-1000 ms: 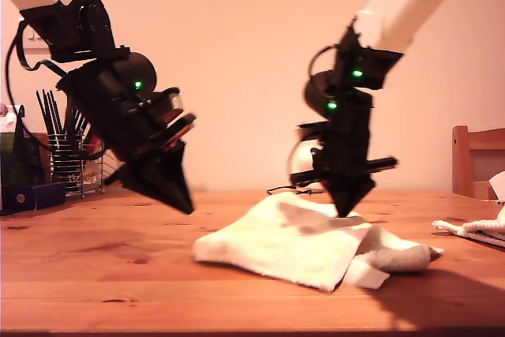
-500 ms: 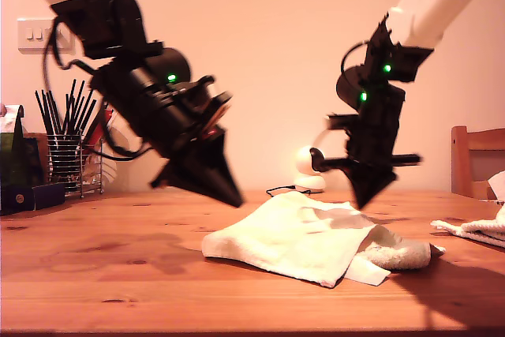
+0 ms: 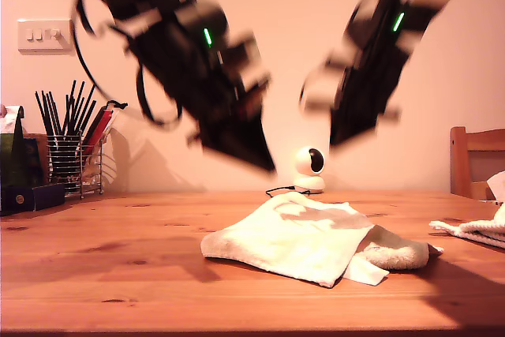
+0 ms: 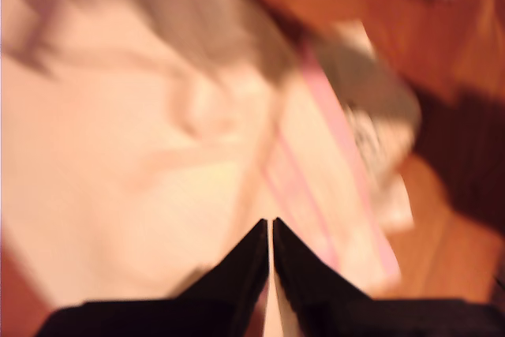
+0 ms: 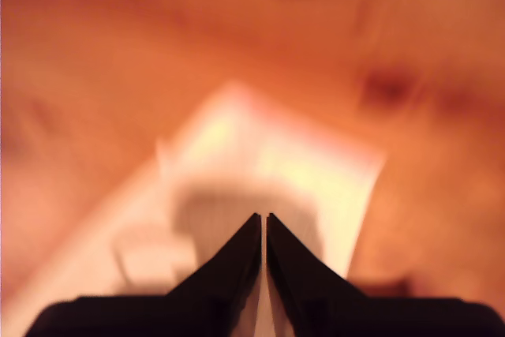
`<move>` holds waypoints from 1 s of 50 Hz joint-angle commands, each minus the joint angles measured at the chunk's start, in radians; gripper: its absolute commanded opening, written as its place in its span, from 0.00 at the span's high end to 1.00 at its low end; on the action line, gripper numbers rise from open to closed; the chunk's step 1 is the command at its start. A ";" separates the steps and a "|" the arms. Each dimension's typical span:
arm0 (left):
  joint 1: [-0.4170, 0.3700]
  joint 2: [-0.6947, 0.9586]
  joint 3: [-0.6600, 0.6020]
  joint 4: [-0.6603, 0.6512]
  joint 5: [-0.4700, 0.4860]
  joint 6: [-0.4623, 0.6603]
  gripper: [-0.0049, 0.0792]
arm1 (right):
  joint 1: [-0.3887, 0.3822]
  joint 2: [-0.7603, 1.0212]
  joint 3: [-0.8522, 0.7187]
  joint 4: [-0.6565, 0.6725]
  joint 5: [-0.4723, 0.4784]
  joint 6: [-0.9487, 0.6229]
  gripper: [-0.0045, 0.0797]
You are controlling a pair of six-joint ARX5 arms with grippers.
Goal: Fold the tea towel in front of you. After folding it, place it to the right side.
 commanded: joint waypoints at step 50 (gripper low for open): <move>0.029 -0.319 -0.503 0.695 -0.090 -0.035 0.96 | -0.002 -0.565 -0.930 0.780 -0.130 -0.222 0.96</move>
